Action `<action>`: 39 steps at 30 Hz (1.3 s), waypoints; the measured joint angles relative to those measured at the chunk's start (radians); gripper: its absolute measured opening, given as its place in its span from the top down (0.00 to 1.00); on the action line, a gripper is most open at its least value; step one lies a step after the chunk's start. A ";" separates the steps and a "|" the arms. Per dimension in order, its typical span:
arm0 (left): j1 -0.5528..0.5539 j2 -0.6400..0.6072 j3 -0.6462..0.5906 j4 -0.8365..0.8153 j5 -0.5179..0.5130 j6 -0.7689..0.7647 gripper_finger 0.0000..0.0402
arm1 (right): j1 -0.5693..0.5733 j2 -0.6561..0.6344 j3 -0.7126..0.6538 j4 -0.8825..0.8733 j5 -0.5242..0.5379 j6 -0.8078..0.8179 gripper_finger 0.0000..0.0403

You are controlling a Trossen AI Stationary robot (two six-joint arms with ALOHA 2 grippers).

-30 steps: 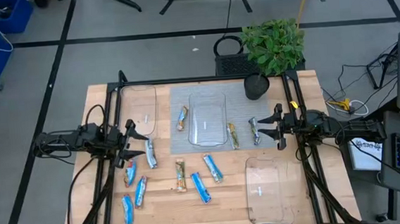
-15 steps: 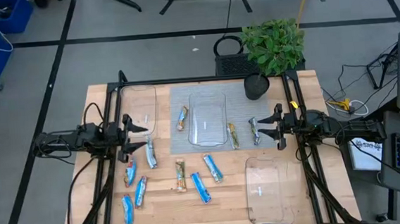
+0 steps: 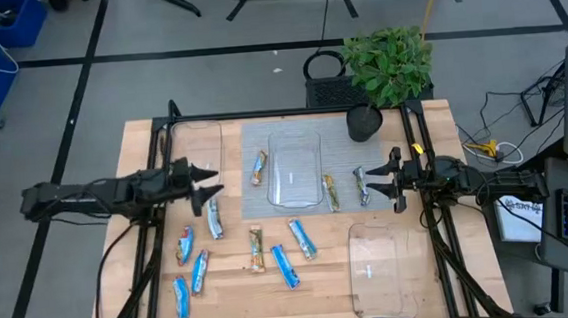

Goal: Pick and place Granola Bars by type
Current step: Put the yellow granola bar into the top left transparent bin

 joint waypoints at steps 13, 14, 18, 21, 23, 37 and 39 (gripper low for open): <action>0.284 0.741 0.522 -0.284 0.173 0.033 0.37 | 0.000 0.000 0.000 0.001 0.000 0.000 0.61; 0.295 0.785 0.552 -0.297 0.193 0.040 0.37 | 0.000 0.000 0.000 0.001 0.000 0.000 0.61; 0.324 0.905 0.666 -0.388 0.212 0.060 0.37 | 0.000 0.000 0.000 0.001 0.000 0.000 0.61; 0.341 0.974 0.714 -0.436 0.222 0.073 0.37 | 0.000 0.000 0.000 0.001 0.000 0.000 0.61; 0.346 1.010 0.733 -0.459 0.239 0.073 0.37 | 0.000 0.000 0.000 0.002 0.000 0.000 0.61; 0.350 1.189 0.744 -0.458 0.252 0.020 0.37 | 0.000 0.000 0.000 0.002 0.000 0.000 0.61; 0.348 1.207 0.743 -0.457 0.252 0.018 0.37 | 0.000 0.000 0.000 0.002 0.000 0.000 0.61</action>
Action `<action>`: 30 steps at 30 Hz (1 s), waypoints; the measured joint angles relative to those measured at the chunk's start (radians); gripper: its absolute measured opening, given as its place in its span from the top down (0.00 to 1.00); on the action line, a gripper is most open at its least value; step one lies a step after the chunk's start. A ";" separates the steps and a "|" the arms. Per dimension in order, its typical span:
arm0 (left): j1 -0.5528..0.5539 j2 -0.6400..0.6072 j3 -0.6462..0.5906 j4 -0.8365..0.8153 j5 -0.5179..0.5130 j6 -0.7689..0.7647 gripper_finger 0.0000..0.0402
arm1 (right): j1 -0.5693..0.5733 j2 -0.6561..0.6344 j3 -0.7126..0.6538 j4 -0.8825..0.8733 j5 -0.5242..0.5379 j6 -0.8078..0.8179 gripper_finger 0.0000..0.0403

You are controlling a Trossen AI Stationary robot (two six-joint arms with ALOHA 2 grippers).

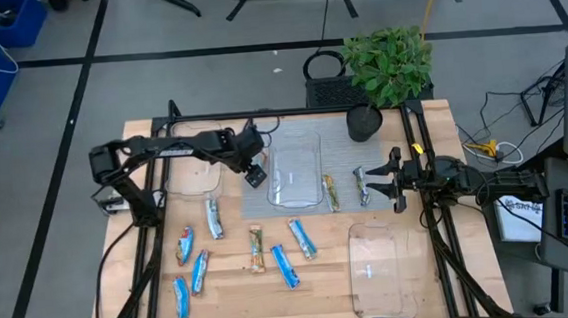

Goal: Pick and place Granola Bars by type
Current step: Put the yellow granola bar into the top left transparent bin

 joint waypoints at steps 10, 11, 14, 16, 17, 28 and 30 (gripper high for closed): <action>-0.001 0.048 -0.001 0.025 -0.001 -0.002 0.37 | 0.000 0.000 0.000 0.000 0.000 0.000 0.61; -0.002 0.049 -0.003 0.026 -0.003 -0.002 0.37 | 0.000 0.000 0.000 0.000 0.000 0.000 0.61; -0.005 0.063 -0.003 0.044 -0.004 -0.005 0.37 | 0.000 0.000 0.000 0.000 0.000 0.000 0.61; -0.006 0.066 -0.003 0.048 -0.004 -0.006 0.37 | 0.000 0.000 0.000 0.000 0.000 0.000 0.61; -0.009 0.072 -0.003 0.062 -0.003 -0.012 0.37 | 0.000 0.000 0.000 0.000 0.000 0.000 0.61; -0.021 0.097 -0.003 0.075 0.000 -0.021 0.37 | 0.000 0.000 0.000 0.003 0.000 0.000 0.61; -0.021 0.099 -0.003 0.072 -0.001 -0.022 0.37 | 0.000 0.000 0.000 0.002 0.000 0.000 0.61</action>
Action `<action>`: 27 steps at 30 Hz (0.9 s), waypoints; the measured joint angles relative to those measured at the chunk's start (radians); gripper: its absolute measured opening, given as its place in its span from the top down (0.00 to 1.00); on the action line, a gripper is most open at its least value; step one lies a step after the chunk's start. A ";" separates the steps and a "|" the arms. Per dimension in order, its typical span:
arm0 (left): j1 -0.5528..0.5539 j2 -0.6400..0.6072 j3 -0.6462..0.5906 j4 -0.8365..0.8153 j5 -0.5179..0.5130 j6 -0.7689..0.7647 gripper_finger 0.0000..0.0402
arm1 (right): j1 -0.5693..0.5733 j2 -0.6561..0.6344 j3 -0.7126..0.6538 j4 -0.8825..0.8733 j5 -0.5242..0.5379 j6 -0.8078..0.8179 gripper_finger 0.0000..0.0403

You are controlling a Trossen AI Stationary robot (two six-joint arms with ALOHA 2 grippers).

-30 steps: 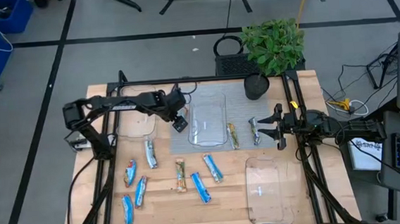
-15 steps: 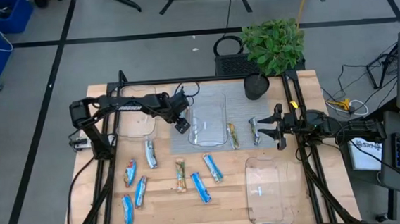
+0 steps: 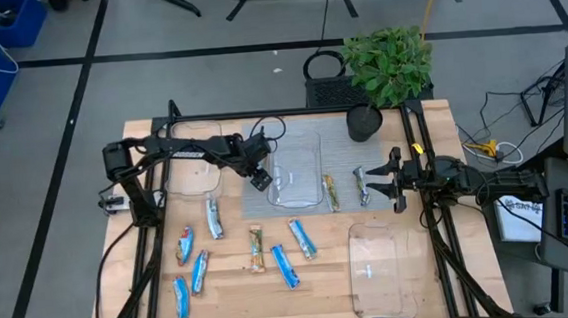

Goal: Pick and place Granola Bars by type
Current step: Put the yellow granola bar into the top left transparent bin

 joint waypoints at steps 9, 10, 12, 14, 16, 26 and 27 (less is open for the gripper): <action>0.000 -0.001 0.000 -0.012 -0.001 0.000 0.37 | 0.000 0.000 0.000 0.000 0.000 0.000 0.61; 0.000 -0.001 0.000 -0.016 -0.003 0.000 0.37 | 0.000 0.000 0.000 0.000 0.000 0.000 0.61; 0.000 -0.001 0.000 -0.025 -0.016 0.000 0.37 | 0.000 0.000 0.000 0.000 0.000 0.000 0.61; 0.000 -0.001 0.000 -0.032 -0.030 0.000 0.37 | 0.000 0.000 0.000 0.000 0.000 0.000 0.61; 0.000 -0.001 0.000 -0.032 -0.034 0.000 0.38 | 0.000 0.000 0.000 0.000 0.000 0.000 0.61; 0.000 -0.001 0.000 -0.032 0.008 0.001 0.56 | 0.000 0.000 0.000 0.001 0.000 0.000 0.61; 0.000 -0.001 0.000 -0.032 0.020 0.004 0.59 | 0.000 0.000 0.000 0.001 0.000 0.000 0.61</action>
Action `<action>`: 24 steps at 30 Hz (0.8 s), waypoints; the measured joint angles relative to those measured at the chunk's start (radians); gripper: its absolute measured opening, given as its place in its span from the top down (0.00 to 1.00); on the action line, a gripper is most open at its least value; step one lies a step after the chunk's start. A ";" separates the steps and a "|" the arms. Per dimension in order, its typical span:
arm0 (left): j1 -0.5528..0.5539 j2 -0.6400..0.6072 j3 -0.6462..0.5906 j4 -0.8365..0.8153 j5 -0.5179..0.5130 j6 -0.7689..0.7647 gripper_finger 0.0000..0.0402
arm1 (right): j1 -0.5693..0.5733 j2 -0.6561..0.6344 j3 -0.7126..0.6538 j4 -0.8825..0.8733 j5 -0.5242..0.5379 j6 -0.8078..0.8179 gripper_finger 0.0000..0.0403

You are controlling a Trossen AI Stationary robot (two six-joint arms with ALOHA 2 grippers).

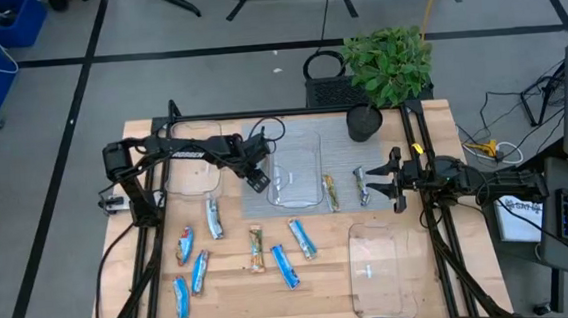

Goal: Pick and place Granola Bars by type
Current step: Put the yellow granola bar into the top left transparent bin

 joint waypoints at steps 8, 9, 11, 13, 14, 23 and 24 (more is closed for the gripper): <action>0.000 0.000 0.000 0.002 -0.001 0.008 0.79 | 0.000 0.000 0.000 0.000 0.000 0.000 0.61; 0.000 0.000 0.000 0.004 -0.001 0.012 0.82 | 0.000 0.000 0.000 0.000 0.000 0.000 0.61; 0.000 0.000 0.000 0.011 -0.002 0.020 0.88 | 0.000 0.000 0.000 0.000 0.000 0.000 0.61; 0.000 0.000 0.000 0.015 -0.002 0.024 0.94 | 0.000 0.000 0.000 0.000 0.000 0.000 0.61; 0.000 0.000 0.000 0.018 -0.002 0.027 0.97 | 0.000 0.000 0.000 0.000 0.000 0.000 0.61; -0.026 0.000 0.000 0.031 -0.116 0.040 0.99 | 0.000 0.000 0.000 0.000 0.000 0.000 0.61; -0.031 0.000 0.000 0.031 -0.133 0.041 0.99 | 0.000 0.000 0.000 0.000 0.000 0.000 0.61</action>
